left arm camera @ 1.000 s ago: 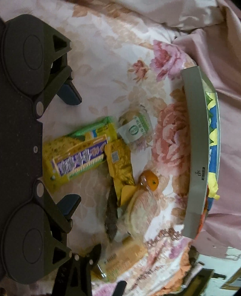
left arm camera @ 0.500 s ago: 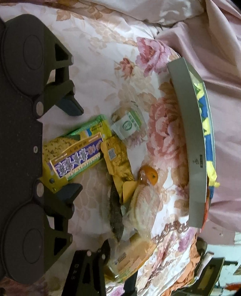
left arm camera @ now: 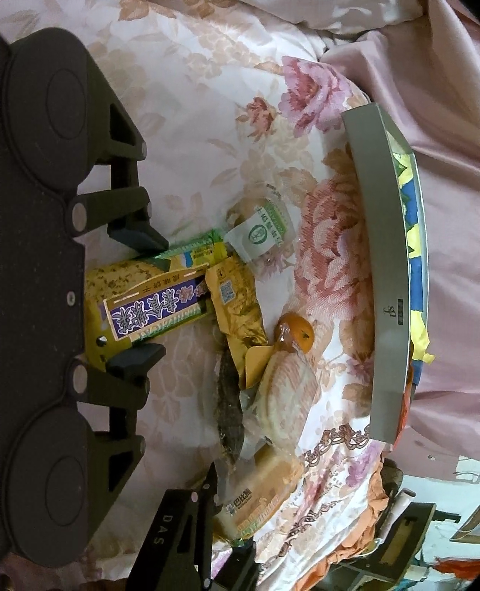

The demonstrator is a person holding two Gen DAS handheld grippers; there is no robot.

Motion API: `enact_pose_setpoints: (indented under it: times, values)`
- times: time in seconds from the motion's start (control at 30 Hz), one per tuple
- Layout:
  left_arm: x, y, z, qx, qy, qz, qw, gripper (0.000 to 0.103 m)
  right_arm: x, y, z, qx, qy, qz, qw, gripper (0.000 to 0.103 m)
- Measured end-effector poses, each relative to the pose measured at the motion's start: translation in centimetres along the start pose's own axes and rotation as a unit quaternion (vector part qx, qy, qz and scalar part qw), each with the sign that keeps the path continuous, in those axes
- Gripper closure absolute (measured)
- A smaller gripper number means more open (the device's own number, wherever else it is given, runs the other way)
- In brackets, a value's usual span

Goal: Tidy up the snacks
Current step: 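Grasp yellow-green biscuit pack with left tool while right tool grasps bread bag, then lift both packs and carry them over the grey tray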

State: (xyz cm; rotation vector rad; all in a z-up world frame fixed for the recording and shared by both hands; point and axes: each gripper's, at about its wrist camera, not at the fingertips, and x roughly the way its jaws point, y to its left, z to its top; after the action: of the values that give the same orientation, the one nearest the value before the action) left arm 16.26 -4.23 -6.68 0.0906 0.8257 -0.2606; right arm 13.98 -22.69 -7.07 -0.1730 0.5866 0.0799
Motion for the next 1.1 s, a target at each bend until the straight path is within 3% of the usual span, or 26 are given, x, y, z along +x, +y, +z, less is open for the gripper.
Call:
enact_pose_setpoints:
  times: [0.33,0.53,0.7,1.1]
  values:
    - [-0.6,-0.5,-0.2,-0.040,0.017,-0.045,0.9981,0.052,-1.0,-0.2,-0.1,0.019,-0.001,0.021,1.000,0.047]
    - [-1.0,0.2,-0.4,-0.106,0.030,-0.077,0.9909,0.052,-2.6,-0.7,-0.2,0.045,0.005,0.047,0.998,0.047]
    - [-1.8,1.2,-0.9,-0.180,0.019,-0.095,0.9789,0.055,-3.5,-1.5,0.2,0.071,-0.012,0.051,0.996,0.048]
    - [-4.3,-0.2,-1.4,-0.168,-0.015,-0.090,0.9816,0.056,-5.9,-1.7,0.8,0.049,-0.067,0.017,0.996,0.049]
